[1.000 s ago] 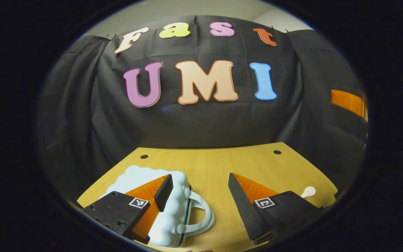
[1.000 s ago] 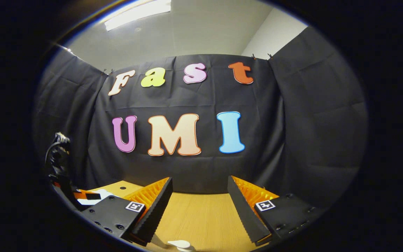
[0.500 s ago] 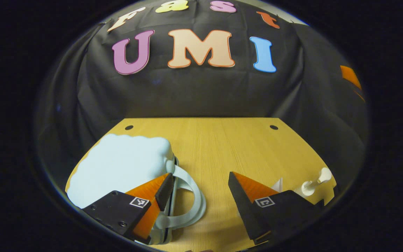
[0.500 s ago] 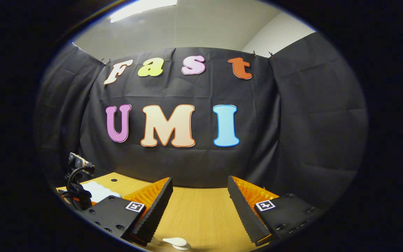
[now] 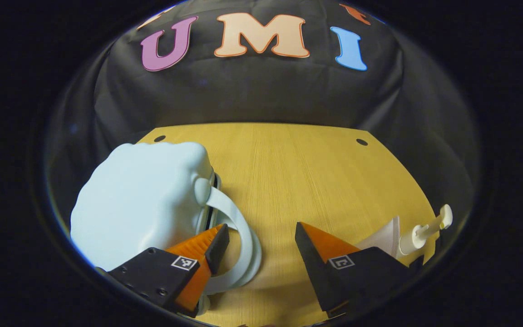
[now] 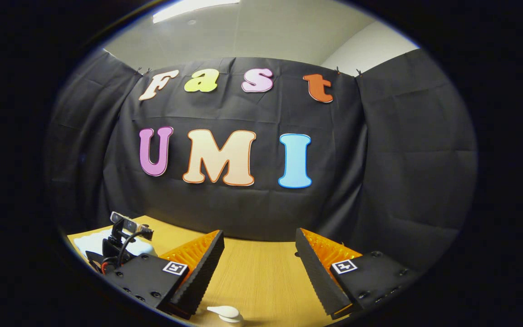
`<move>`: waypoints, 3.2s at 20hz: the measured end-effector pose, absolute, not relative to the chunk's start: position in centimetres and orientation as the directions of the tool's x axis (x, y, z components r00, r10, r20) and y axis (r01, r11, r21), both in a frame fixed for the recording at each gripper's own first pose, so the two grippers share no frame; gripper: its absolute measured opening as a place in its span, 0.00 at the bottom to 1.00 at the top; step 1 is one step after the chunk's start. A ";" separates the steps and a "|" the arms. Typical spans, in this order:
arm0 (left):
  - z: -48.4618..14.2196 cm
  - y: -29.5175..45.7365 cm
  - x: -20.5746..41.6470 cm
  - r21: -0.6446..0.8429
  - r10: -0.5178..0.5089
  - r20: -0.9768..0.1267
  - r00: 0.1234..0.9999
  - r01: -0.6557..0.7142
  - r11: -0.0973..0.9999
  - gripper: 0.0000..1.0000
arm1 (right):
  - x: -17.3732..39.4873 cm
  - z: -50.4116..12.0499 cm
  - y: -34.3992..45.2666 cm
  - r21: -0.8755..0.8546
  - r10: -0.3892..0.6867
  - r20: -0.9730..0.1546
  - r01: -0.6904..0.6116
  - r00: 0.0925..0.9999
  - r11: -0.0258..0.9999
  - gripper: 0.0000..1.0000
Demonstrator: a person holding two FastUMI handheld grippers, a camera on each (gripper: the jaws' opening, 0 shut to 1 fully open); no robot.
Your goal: First open the suitcase, pack the skin care products into it, and then close the suitcase.
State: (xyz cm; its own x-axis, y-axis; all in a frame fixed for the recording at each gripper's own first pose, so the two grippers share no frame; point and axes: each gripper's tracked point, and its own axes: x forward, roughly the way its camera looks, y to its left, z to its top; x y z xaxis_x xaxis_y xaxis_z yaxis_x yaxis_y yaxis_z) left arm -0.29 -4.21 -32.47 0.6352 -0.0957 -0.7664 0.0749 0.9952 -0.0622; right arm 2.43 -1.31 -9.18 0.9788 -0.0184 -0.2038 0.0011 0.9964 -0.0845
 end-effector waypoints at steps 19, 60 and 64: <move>-33.9 -3.0 0.1 -0.063 -0.103 -0.842 0.530 0.093 0.994 0.02 | 1.6 -8.5 -0.9 -0.098 -0.029 -0.167 0.013 0.986 0.995 1.00; -13.2 30.5 6.1 0.002 0.000 -0.590 0.808 0.001 1.000 0.00 | 3.3 -8.2 19.9 -0.033 0.066 -0.118 -0.071 0.991 0.997 0.99; -14.9 35.7 6.1 0.000 0.045 -0.604 0.796 -0.057 0.998 0.01 | 3.5 -8.0 22.3 -0.047 0.079 -0.117 -0.084 0.990 0.995 0.99</move>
State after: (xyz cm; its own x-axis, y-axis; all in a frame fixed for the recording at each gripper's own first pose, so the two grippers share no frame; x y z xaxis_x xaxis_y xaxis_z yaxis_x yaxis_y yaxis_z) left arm 6.09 35.66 -14.93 0.7958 0.0455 -0.6039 -0.0571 0.9984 0.0000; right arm 3.46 22.32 -7.99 0.9900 0.0785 -0.1172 -0.0845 0.9953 -0.0466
